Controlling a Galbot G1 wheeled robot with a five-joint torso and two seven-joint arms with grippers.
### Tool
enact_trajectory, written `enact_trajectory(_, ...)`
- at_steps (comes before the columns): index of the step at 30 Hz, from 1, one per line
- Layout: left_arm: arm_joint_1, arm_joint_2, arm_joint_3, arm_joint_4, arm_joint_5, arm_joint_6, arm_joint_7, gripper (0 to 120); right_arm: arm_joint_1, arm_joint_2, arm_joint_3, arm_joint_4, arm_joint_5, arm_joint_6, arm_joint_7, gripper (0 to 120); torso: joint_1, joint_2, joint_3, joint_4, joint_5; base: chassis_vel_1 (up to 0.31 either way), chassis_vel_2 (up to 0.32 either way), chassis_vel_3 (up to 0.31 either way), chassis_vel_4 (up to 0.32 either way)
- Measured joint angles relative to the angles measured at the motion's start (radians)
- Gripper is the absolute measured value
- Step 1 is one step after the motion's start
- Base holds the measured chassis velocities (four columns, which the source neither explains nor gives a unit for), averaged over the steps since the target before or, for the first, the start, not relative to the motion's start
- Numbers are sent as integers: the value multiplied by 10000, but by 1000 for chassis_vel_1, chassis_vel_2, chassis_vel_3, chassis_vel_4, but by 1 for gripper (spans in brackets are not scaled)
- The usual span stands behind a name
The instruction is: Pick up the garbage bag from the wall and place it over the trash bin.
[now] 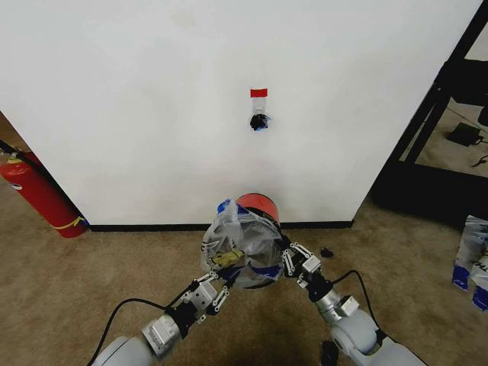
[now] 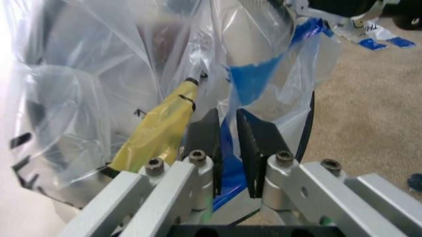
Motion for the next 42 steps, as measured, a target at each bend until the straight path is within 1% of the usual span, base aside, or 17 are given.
enact_trajectory(3,-50,-11,53,68,15,0,14,8,-11,-2,-10,85,6,-27,1,1,0,0,0,0,0,0,0,0,0)
enact_trajectory(11,-50,27,74,68,30,0,86,6,31,-21,9,102,9,-49,7,1,0,0,0,0,0,0,0,0,0)
enact_trajectory(12,-49,28,74,68,30,0,87,5,34,-22,10,103,10,-52,9,1,0,0,0,0,0,0,0,0,0)
enact_trajectory(13,-42,37,74,61,27,-1,87,0,44,-22,11,103,28,-64,19,1,0,0,0,0,0,0,0,0,0)
enact_trajectory(17,-50,41,74,49,5,-71,87,0,58,-16,-11,125,233,-135,96,1,0,0,0,0,0,0,0,0,0)
enact_trajectory(25,-64,-1,19,96,-45,-544,88,0,30,-44,-138,296,1087,-413,401,1,0,0,0,0,0,0,0,0,0)
enact_trajectory(30,117,22,-68,-59,-330,-1224,211,0,38,-22,-231,358,1623,-665,834,1,0,0,0,0,0,0,0,0,0)
enact_trajectory(32,190,68,-153,-79,-436,-1599,493,0,58,29,-276,347,1874,-747,1012,1,0,0,0,0,1,0,0,0,0)
enact_trajectory(33,190,68,-153,-79,-436,-1599,493,0,58,29,-276,347,1874,-747,1012,1,0,0,0,0,1,0,0,0,0)
enact_trajectory(35,219,91,-249,15,-435,-1922,926,0,70,62,-340,389,2170,-871,1232,1,0,0,0,0,1,0,0,0,0)
enact_trajectory(38,219,60,-386,383,-50,-2634,1790,0,51,65,-516,828,3131,-1285,1707,1,0,0,0,0,0,0,0,0,0)
enact_trajectory(39,219,60,-386,383,-50,-2634,1790,0,51,65,-516,828,3131,-1285,1707,1,0,0,0,0,0,0,0,0,0)
enact_trajectory(42,128,-39,-445,710,525,-3130,2158,0,29,42,-617,1238,4049,-1596,1944,1,0,0,0,0,0,0,0,0,0)
